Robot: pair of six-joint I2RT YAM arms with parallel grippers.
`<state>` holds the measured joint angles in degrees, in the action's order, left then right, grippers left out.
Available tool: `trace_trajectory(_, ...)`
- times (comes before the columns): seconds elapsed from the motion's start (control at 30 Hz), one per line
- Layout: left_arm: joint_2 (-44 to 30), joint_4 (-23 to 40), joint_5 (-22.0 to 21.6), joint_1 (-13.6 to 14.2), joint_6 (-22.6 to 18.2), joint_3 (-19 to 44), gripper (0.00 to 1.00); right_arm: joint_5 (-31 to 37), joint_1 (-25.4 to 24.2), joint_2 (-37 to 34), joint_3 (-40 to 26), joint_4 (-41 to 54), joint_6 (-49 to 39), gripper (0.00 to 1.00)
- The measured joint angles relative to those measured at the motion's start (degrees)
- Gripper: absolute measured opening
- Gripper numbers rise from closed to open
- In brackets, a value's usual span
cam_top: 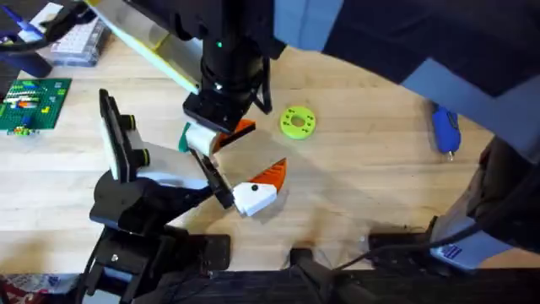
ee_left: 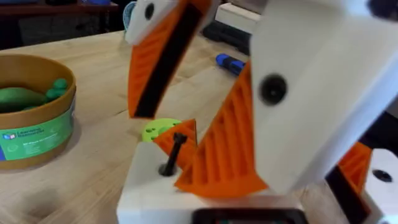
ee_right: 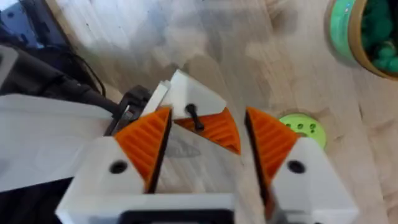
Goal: Pick up the gripper from the table and insert it into the empty holder that is missing its gripper. Then pick up a screw, insert it into the mounting hole, and use the screwdriver to tighten it. Finally, clean up the table by picking up the vegetable and placing it into the bucket.
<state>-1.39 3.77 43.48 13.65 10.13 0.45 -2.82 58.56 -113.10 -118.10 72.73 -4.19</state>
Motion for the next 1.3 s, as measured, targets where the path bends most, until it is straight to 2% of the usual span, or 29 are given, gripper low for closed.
trace_trajectory(0.1,-0.06,0.04,0.02,0.0,0.5,0.0,0.989,1.25,-0.82,0.02,-0.02,0.17,-0.13,0.954)
trace_trajectory(0.13,-0.07,0.04,0.0,0.0,0.59,0.0,0.989,1.39,-1.09,0.13,-0.02,0.26,-0.08,0.986)
trace_trajectory(0.47,-0.05,0.0,0.04,0.02,0.37,0.0,0.989,-0.21,-1.25,2.37,0.0,0.61,0.17,0.995)
trace_trajectory(0.8,-0.07,0.0,0.02,0.02,0.35,0.0,0.989,-1.64,-3.45,5.03,0.0,0.63,2.07,0.995)
trace_trajectory(1.1,-0.07,0.0,0.04,0.02,0.37,0.0,0.989,-6.49,-4.67,5.03,0.0,1.33,1.08,0.995)
trace_trajectory(1.3,-0.05,0.0,0.04,0.02,0.35,0.0,0.989,-15.14,-10.56,5.03,0.02,1.83,-1.39,0.995)
